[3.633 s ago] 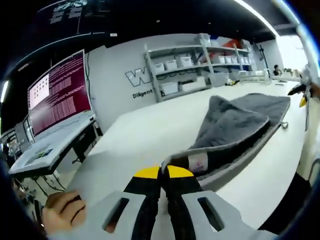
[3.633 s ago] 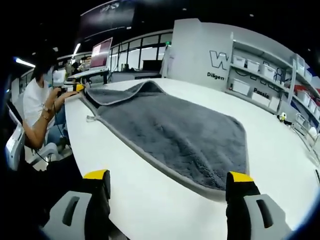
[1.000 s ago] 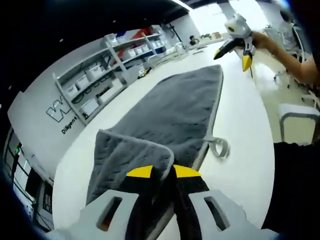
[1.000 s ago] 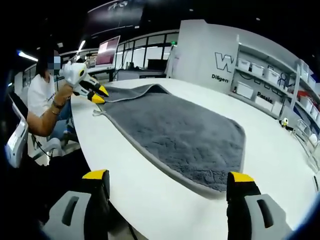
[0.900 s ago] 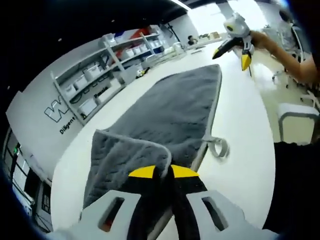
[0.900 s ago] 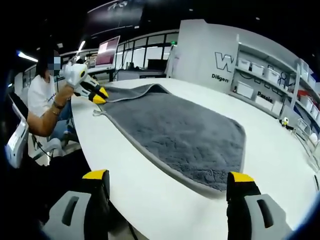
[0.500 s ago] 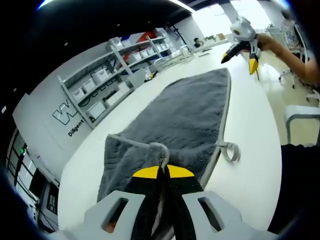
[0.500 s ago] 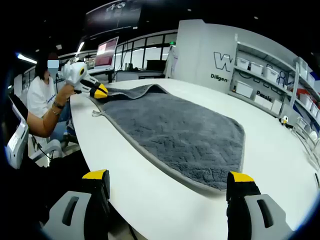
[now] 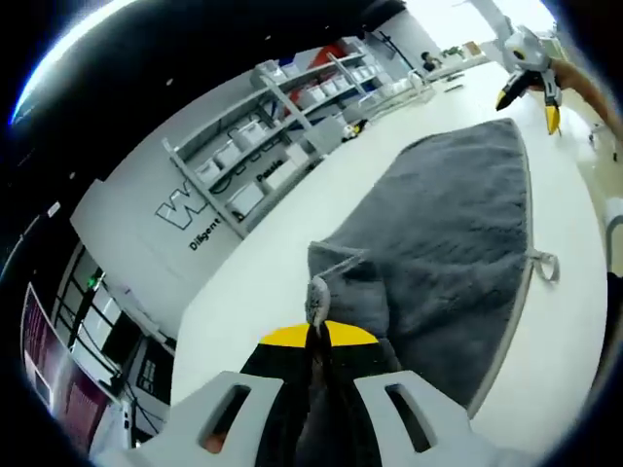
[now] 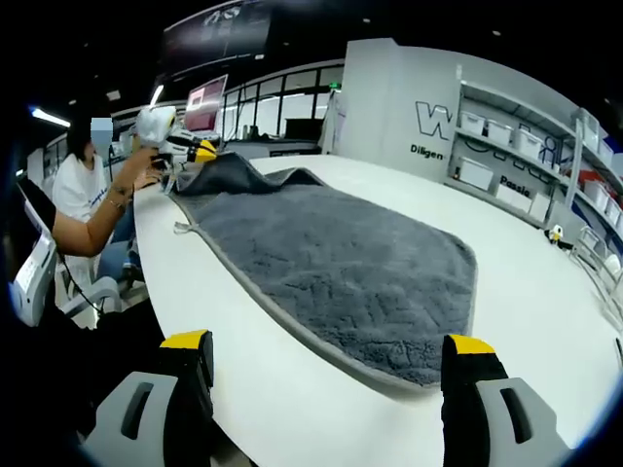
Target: Open the folded towel by lifting each exposed corner and separating the folded layers until the towel lies flat within the target outline without major curled edges
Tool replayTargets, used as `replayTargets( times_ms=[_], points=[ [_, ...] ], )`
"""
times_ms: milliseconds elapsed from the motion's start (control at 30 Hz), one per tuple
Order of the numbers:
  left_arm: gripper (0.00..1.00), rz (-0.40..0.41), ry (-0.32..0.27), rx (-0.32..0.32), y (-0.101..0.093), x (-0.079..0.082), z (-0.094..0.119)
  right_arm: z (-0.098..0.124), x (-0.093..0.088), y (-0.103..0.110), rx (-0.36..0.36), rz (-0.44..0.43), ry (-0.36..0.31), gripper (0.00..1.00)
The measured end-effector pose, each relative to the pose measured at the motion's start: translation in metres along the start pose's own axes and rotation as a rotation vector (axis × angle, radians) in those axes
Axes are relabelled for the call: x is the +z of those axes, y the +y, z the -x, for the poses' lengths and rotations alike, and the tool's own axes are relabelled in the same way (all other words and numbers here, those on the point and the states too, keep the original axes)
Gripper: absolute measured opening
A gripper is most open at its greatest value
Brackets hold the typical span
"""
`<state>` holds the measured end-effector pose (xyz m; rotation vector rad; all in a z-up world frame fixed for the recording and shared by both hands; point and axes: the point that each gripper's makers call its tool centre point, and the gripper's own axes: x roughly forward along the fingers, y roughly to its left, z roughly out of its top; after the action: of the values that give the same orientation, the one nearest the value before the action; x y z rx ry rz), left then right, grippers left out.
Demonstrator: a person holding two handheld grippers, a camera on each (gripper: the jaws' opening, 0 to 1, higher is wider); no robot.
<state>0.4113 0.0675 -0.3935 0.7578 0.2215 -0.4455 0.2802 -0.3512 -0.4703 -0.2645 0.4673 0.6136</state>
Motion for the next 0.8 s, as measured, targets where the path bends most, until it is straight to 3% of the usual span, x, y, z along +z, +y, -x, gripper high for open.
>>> replayTargets(
  times_ms=[133, 500, 800],
  points=[
    [0.03, 0.032, 0.026, 0.055, 0.032, -0.011, -0.003, -0.002, 0.006, -0.005, 0.0, -0.002, 0.009, 0.99],
    [0.03, 0.097, 0.086, 0.125, 0.09, -0.039, -0.025, -0.008, 0.03, -0.024, -0.018, -0.008, 0.009, 0.99],
    [0.03, 0.077, 0.203, 0.218, 0.139, -0.076, -0.039, -0.012, 0.032, -0.029, -0.026, -0.018, 0.008, 0.99]
  ],
)
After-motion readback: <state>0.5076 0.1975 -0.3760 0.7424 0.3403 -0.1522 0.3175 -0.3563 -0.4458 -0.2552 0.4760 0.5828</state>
